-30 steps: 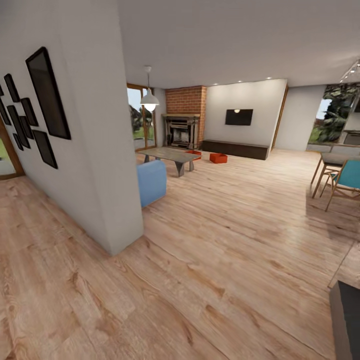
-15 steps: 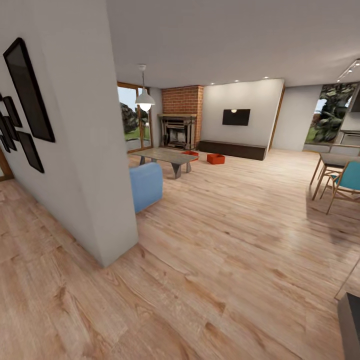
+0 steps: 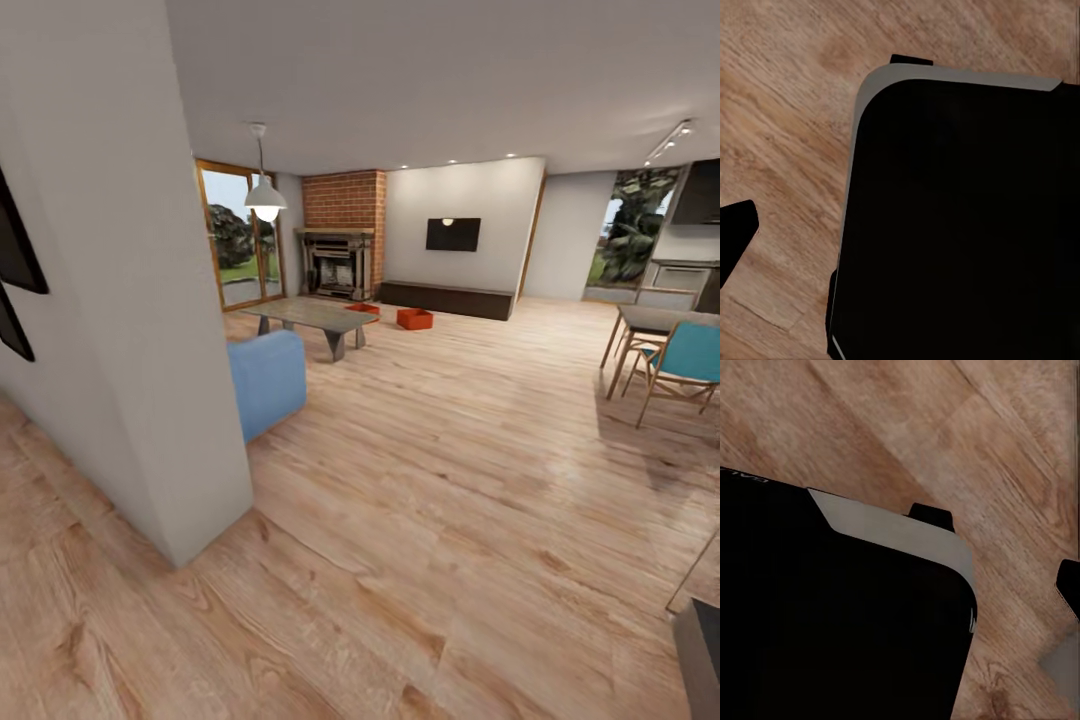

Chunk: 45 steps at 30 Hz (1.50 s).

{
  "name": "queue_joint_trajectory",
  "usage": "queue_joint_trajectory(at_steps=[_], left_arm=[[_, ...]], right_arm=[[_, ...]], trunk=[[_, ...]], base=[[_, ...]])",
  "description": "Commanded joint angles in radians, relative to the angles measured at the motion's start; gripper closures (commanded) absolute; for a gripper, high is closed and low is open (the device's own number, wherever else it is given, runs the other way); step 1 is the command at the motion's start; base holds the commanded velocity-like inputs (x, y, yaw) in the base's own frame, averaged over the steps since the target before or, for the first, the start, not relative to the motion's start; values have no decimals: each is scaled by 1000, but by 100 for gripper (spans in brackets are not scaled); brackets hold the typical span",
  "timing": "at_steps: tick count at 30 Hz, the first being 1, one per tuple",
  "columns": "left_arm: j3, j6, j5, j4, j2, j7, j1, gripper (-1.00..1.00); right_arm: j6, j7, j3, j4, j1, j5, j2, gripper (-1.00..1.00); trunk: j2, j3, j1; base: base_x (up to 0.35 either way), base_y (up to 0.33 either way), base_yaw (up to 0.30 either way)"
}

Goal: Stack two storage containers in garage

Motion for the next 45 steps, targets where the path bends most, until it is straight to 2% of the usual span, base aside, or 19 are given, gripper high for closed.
queue_joint_trajectory(at_steps=[1, 31, 45], left_arm=[[3, -3, 6, 0, 0, 0, 0, -100], [3, -3, 6, 0, 0, 0, 0, -100], [3, -3, 6, 0, 0, 0, 0, -100]], right_arm=[[-5, -2, 8, 3, -1, -8, 1, -100], [-5, -2, 9, 3, -1, -9, 1, -100], [-5, -2, 9, 3, -1, -9, 1, -100]], trunk=[[0, -1, 1], [0, -1, 1], [0, -1, 1]], base=[[321, 0, -188], [321, 0, -231], [321, 0, -29]])
